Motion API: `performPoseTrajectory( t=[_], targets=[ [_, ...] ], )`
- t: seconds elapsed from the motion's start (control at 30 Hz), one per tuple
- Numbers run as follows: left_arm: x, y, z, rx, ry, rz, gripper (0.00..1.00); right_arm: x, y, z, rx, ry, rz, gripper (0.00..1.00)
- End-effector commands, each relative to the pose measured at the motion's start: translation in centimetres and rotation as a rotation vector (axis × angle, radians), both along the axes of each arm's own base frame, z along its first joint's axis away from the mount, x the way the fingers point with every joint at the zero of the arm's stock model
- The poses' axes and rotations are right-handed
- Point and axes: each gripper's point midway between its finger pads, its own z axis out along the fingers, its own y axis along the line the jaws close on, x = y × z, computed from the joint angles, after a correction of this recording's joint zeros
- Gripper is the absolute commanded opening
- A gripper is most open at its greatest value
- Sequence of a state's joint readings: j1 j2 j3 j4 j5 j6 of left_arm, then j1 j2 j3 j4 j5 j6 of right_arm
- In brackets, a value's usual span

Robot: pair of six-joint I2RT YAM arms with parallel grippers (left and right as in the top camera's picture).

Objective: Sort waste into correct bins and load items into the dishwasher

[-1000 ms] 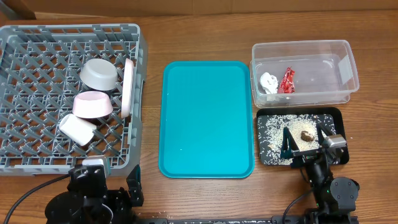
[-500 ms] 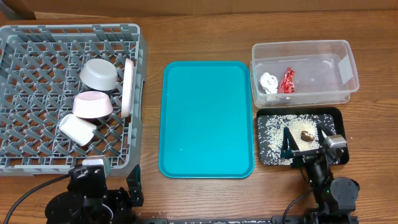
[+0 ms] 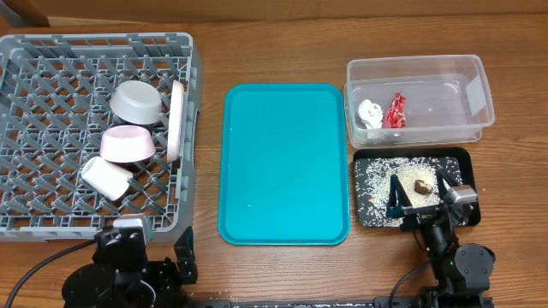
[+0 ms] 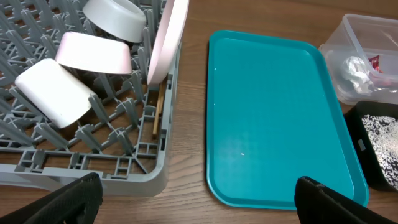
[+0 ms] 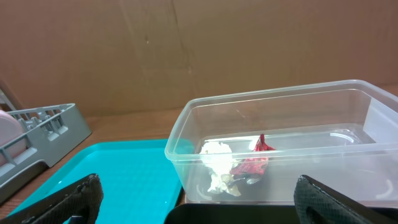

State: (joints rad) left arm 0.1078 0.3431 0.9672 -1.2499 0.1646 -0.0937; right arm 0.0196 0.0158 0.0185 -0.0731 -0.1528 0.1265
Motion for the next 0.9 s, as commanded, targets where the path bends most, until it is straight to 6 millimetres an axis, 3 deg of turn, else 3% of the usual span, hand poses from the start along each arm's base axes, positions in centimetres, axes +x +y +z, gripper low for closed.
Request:
performPoseTrajectory(
  t=[0.0, 0.1, 0.23, 0.37, 0.5, 0.8, 0.87],
  targets=[
    [-0.1, -0.3, 0.0, 0.015, -0.006, -0.029, 1.00, 0.0, -0.1, -0.2, -0.002, -0.003, -0.007, 1.00],
    [0.3, -0.1, 0.1, 0.029, -0.024, -0.029, 1.00, 0.0, -0.1, -0.2, -0.002, -0.003, -0.007, 1.00],
    [2.4, 0.1, -0.4, 0.053, -0.131, -0.034, 1.00, 0.0, -0.1, -0.2, -0.002, -0.003, -0.007, 1.00],
    [5.2, -0.1, -3.7, 0.055, -0.259, -0.058, 1.00, 0.0, -0.1, -0.2, -0.002, -0.003, -0.007, 1.00],
    [7.5, -0.7, -5.3, 0.062, -0.402, -0.093, 1.00, 0.0, -0.1, -0.2, -0.002, -0.003, -0.007, 1.00],
    [10.7, -0.5, -4.3, 0.096, -0.727, -0.069, 1.00, 0.0, -0.1, -0.2, -0.002, -0.003, -0.007, 1.00],
    [11.0, -0.1, -5.1, 0.107, -0.736, -0.046, 1.00, 0.0, -0.1, -0.2, -0.002, -0.003, -0.007, 1.00]
  ],
)
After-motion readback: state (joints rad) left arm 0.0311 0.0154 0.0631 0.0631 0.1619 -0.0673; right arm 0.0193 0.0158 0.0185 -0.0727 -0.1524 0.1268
